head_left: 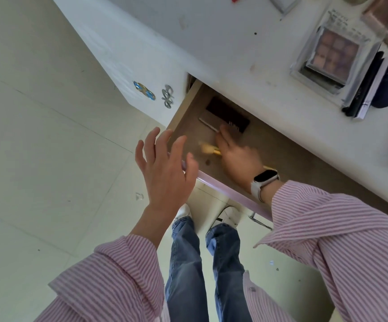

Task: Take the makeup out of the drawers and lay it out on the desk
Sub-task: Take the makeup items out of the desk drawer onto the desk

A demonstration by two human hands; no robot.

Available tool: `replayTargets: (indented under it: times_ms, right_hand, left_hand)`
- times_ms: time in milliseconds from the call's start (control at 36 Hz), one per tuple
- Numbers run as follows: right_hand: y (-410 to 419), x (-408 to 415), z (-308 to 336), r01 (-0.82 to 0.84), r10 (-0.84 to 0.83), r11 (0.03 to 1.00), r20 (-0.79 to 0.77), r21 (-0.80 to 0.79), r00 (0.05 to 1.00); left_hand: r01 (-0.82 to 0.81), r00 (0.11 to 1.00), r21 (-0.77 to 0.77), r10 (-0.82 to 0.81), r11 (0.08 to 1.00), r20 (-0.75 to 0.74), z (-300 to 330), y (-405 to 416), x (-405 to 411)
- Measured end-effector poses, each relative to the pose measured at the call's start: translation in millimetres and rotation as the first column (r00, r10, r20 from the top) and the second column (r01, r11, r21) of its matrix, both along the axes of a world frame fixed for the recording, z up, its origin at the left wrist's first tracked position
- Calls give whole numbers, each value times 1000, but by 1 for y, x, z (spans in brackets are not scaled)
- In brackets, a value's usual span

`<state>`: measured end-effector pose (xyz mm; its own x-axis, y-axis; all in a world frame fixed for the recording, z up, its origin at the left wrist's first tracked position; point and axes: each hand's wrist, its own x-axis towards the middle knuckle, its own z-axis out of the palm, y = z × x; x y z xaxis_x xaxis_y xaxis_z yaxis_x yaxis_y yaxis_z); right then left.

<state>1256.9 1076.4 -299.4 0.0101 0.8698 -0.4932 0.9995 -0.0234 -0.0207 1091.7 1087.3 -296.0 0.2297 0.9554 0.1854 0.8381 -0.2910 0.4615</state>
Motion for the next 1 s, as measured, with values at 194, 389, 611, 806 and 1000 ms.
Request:
replayTargets:
  times_ms: [194,389,611,806,1000]
  right_hand:
    - [-8,12,8,61,-61,997,-5,45,998]
    - [-1,6,-11,92,-91,996,37,-22,995]
    - [-1,11,7,87,-91,994,-69,-63,993]
    - [-12,14,59,208,-249,966,-356,-151,901]
    - [-3,11,117,227,-203,974,-427,5,881]
  left_hand:
    - [-6,1000,-11,6,1000,-2,0,0,1]
    - [-10,1000,9,10,1000,2,0,0,-1]
    - [-2,1000,-13,2,1000,-18,2,0,-2]
    - [27,997,-144,-38,989,-71,13,0,-6]
    - [80,997,-194,-73,978,40,55,27,-19]
